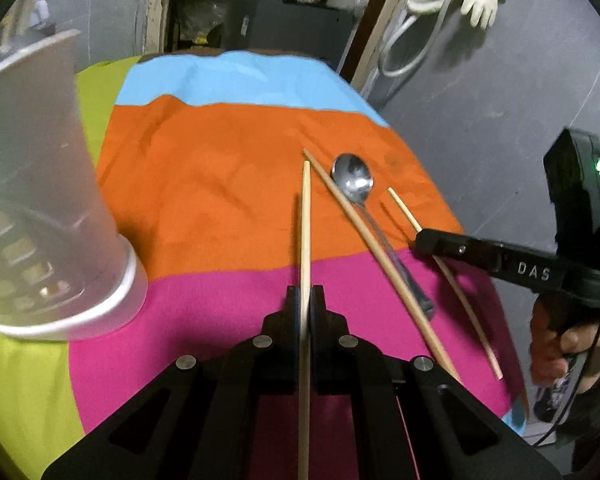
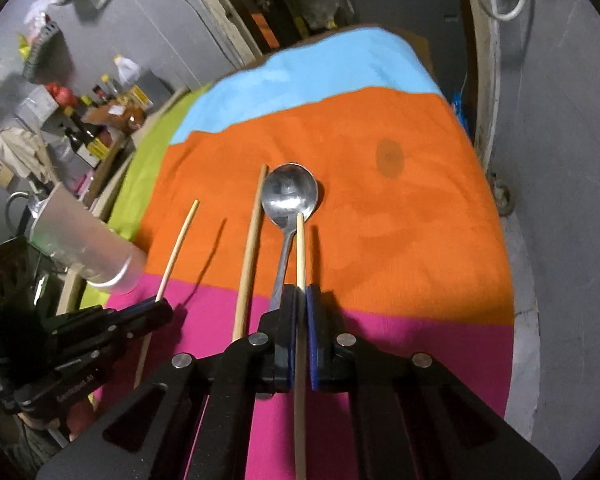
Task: Organize utensils
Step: 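Close the right tool on another chopstick while the left tool holds its chopstick, then carry both chopsticks up to the caddy with both tools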
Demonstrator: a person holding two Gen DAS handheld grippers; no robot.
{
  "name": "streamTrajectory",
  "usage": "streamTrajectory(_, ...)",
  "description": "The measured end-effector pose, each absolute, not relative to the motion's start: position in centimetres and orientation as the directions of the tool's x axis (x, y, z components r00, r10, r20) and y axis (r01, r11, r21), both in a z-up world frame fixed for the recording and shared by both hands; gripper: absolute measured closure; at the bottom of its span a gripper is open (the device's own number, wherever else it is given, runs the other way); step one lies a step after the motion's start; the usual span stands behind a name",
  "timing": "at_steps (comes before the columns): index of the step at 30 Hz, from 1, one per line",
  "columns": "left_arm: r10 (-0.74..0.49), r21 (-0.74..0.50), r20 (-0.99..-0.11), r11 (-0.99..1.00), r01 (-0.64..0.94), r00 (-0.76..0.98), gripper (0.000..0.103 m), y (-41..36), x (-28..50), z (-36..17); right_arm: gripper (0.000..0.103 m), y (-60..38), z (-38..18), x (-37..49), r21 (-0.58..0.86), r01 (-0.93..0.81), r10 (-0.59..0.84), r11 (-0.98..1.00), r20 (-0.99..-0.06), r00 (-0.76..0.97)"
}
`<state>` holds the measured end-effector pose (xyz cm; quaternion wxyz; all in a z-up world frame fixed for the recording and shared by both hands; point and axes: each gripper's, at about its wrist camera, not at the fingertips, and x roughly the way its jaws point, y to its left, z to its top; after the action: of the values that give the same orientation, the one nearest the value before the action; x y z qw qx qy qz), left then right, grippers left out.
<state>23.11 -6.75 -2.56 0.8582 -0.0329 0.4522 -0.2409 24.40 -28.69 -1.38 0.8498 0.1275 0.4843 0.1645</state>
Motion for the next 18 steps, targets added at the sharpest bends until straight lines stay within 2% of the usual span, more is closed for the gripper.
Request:
streamTrajectory(6,-0.476,-0.277,-0.639,0.876,0.396,0.604,0.1,-6.0,20.6,0.3,0.1,-28.1,0.9,21.9,0.392,-0.215,0.437,0.894,-0.663,0.608)
streamTrajectory(13,-0.49,-0.282,-0.51,0.872,0.401,0.707,0.1,-4.6,19.5,3.5,0.1,-24.3,5.5,18.1,0.239,-0.328,0.401,0.914,-0.408,0.82)
streamTrajectory(18,-0.459,-0.245,-0.42,0.888,0.389,0.783,0.1,-3.9,18.5,5.8,0.1,-22.3,7.5,16.8,0.178,-0.35,0.388,0.919,-0.272,0.88)
